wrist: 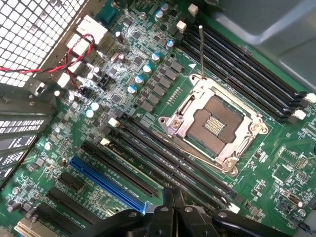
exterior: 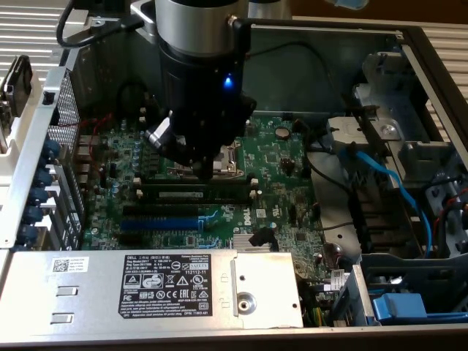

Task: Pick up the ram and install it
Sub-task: 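Press down the ram until it locks into place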

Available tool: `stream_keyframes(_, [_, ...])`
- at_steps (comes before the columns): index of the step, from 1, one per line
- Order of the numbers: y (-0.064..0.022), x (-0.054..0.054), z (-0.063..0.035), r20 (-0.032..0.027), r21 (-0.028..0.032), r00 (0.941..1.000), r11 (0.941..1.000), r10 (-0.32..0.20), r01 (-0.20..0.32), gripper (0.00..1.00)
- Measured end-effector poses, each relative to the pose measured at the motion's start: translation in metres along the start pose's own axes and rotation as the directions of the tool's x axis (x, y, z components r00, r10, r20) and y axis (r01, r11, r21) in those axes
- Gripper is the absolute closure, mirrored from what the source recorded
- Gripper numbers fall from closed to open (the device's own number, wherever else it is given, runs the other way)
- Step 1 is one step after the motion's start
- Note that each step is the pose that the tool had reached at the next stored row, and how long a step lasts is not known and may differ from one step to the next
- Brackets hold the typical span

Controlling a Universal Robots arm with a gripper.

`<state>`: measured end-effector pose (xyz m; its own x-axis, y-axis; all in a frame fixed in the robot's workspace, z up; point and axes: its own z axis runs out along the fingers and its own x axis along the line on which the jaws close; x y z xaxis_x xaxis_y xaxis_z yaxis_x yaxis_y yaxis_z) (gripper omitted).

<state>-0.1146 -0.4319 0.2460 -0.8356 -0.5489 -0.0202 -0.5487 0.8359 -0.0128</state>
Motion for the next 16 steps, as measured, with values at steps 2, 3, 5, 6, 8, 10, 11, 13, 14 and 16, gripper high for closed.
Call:
stream_keyframes(2, [0.0000, 0.0000, 0.0000, -0.0003, 0.0005, 0.9996, 0.9996, 0.028, -0.028, 0.90])
stream_keyframes(3, [0.0000, 0.0000, 0.0001, -0.0004, 0.0009, 0.9990, 0.9990, 0.044, -0.044, 0.90])
stream_keyframes(5, [0.0000, 0.0000, 0.0001, -0.0008, 0.0014, 0.9974, 0.9974, 0.073, -0.073, 0.90])
stream_keyframes(6, [0.0000, 0.0000, 0.0001, -0.0009, 0.0017, 0.9962, 0.9962, 0.087, -0.087, 0.90])
stream_keyframes(8, [0.0000, 0.0000, 0.0001, -0.0012, 0.0024, 0.9933, 0.9933, 0.116, -0.116, 0.90])
stream_keyframes(10, [0.0000, 0.0000, 0.0001, -0.0016, 0.0030, 0.9895, 0.9895, 0.144, -0.144, 0.90])
stream_keyframes(11, [0.0000, 0.0000, 0.0001, -0.0017, 0.0034, 0.9871, 0.9871, 0.160, -0.160, 0.90])
stream_keyframes(13, [0.0000, 0.0000, 0.0001, -0.0020, 0.0040, 0.9817, 0.9817, 0.190, -0.190, 0.90])
stream_keyframes(14, [0.0000, 0.0000, 0.0000, -0.0022, 0.0044, 0.9786, 0.9786, 0.206, -0.206, 0.90])
stream_keyframes(16, [0.0000, 0.0000, 0.0001, -0.0024, 0.0051, 0.9718, 0.9718, 0.236, -0.236, 0.90])
